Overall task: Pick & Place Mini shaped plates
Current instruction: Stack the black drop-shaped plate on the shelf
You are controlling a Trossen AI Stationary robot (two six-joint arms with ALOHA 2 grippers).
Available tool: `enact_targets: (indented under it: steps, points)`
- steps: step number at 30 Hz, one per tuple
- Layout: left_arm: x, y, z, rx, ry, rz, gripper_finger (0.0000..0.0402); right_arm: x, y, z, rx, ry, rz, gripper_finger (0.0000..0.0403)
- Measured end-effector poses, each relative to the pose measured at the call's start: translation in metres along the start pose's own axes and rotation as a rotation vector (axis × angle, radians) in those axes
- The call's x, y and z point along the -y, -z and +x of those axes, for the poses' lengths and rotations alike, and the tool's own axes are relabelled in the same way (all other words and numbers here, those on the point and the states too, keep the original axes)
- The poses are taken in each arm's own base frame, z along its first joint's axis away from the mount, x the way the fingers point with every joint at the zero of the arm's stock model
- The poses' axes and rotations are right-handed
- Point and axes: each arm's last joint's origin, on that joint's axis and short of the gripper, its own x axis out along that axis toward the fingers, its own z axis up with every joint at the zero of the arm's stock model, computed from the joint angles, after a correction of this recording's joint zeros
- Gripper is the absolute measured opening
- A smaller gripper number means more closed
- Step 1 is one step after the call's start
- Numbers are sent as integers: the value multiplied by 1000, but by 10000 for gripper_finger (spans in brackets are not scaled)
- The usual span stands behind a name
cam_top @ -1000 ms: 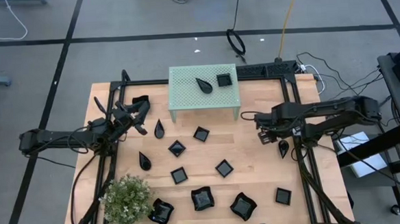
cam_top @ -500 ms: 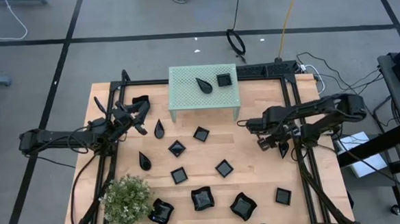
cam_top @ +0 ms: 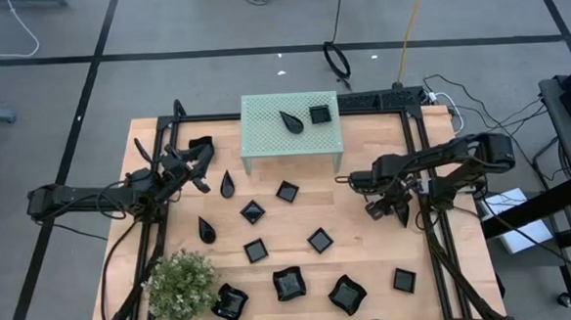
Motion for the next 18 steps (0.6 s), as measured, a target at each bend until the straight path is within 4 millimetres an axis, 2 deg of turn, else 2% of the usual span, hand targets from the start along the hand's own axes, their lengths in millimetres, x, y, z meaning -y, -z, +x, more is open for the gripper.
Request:
enact_targets:
  steps: [8,18]
  points:
    - [0,0,0,0,1,0,173,-11,-4,-1,30,-132,-271,141]
    - [0,0,0,0,2,0,173,-42,-3,-4,157,-353,-578,110]
